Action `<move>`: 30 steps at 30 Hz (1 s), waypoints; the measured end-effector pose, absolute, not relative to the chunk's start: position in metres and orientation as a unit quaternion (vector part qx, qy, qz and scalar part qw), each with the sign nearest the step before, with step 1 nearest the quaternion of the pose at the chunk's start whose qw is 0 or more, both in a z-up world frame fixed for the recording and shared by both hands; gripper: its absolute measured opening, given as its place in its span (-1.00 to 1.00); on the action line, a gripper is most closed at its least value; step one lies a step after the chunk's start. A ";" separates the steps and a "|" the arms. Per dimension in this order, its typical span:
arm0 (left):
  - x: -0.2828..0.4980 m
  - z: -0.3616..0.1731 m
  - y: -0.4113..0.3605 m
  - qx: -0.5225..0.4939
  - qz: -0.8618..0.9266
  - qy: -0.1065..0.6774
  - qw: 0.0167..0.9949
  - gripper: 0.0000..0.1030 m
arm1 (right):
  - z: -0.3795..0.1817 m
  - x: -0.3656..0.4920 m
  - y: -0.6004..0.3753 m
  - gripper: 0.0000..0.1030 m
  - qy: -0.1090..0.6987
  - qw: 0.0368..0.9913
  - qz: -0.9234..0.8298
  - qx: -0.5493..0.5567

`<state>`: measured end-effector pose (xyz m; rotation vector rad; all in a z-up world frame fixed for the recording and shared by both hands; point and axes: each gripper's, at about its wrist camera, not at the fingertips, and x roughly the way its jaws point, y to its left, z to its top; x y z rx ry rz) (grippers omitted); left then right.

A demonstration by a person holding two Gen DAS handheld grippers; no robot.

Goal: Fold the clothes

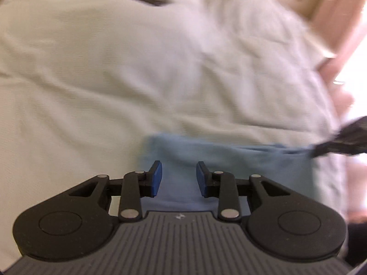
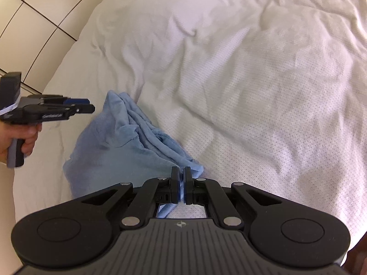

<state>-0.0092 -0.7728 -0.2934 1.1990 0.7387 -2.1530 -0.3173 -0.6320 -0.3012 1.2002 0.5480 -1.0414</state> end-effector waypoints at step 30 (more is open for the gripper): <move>0.054 -0.295 -0.644 0.434 -0.708 0.336 0.444 -0.49 | -0.282 -0.252 -0.643 -0.82 0.315 0.767 -0.372 0.417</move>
